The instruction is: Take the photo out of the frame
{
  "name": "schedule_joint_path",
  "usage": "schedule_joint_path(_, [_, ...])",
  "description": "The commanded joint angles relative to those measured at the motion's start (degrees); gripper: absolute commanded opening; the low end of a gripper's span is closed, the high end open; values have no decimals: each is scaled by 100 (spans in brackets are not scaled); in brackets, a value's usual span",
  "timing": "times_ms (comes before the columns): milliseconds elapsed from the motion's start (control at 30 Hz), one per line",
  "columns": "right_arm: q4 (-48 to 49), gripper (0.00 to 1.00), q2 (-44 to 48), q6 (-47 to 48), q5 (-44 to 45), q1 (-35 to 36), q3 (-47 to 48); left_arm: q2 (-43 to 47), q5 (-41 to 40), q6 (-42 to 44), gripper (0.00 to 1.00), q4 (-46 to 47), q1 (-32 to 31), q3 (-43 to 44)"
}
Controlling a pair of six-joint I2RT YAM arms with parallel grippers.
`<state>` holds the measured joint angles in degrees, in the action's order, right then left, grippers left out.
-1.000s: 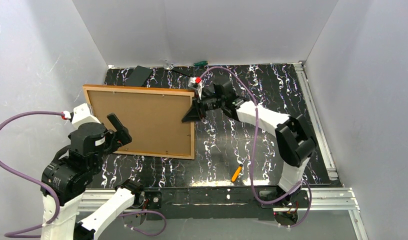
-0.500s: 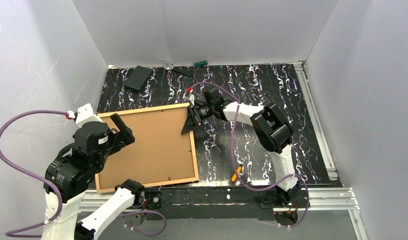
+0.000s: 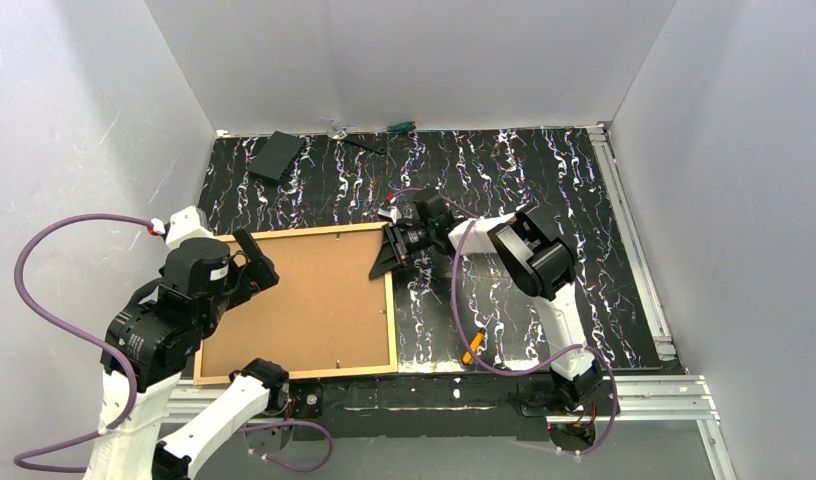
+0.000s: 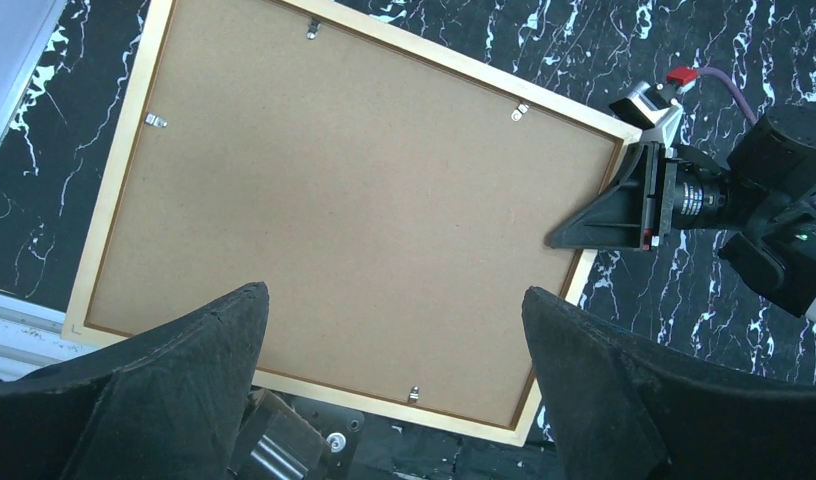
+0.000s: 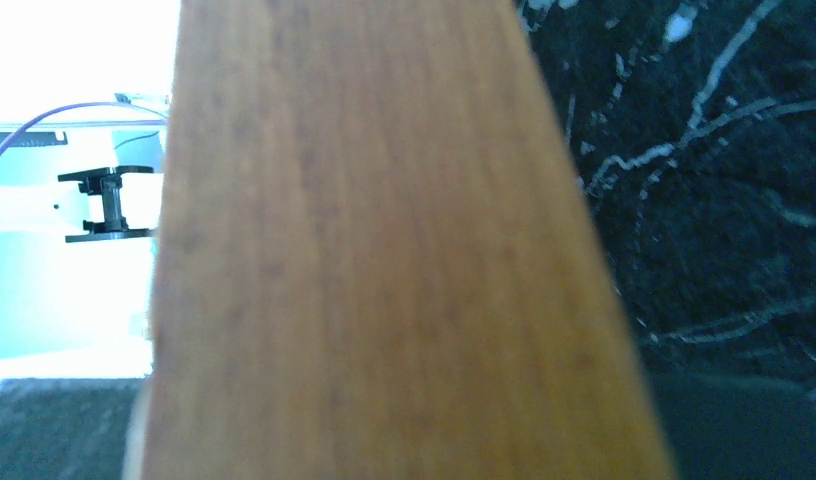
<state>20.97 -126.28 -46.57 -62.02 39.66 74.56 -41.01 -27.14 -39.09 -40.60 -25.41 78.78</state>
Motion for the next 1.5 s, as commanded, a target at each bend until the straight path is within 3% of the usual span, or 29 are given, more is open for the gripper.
schedule_joint_path(0, [795, 1, 87, -169, 380, -399, -377, -45, -35, -67, 100, -106, -16, -124])
schedule_joint_path(167, [656, 1, 251, 95, 396, -738, -771, -62, 62, -112, 100, -101, -17, -194])
schedule_joint_path(300, [-558, 1, -49, 782, 374, -662, -55, -140, 162, -176, 100, -80, -17, -225])
schedule_joint_path(433, [-635, 1, -131, 773, 437, -646, 41, -181, 285, -179, 100, -84, -17, -212])
schedule_joint_path(667, [-966, 27, 20, 526, 1164, -556, -69, -241, 353, -223, 100, -93, -17, -236])
schedule_joint_path(767, [-2083, 42, 268, 907, 1955, -472, 186, -288, 424, -256, 100, -91, -17, -251])
schedule_joint_path(867, [-3251, 71, 441, 1277, 2664, -470, 435, -291, 471, -263, 100, -92, -19, -297])
schedule_joint_path(933, [-3836, 78, 475, 1449, 3004, -467, 654, -293, 489, -240, 100, -89, -17, -320])
schedule_joint_path(1067, [-4979, 83, 698, 1618, 3806, -473, 885, -294, 571, -161, 100, -90, -21, -356])
schedule_joint_path(1233, [-5971, 87, 1537, 1986, 5357, -434, 529, -259, 978, -141, 100, 48, -17, -579])
schedule_joint_path(1333, [-6646, 87, 2144, 2283, 6892, -156, 426, -249, 1396, -22, 100, 322, -17, -864])
schedule_joint_path(1467, [-7280, 90, 3201, 2126, 9155, 733, -238, -365, 1937, 51, 100, 661, -12, -1270])
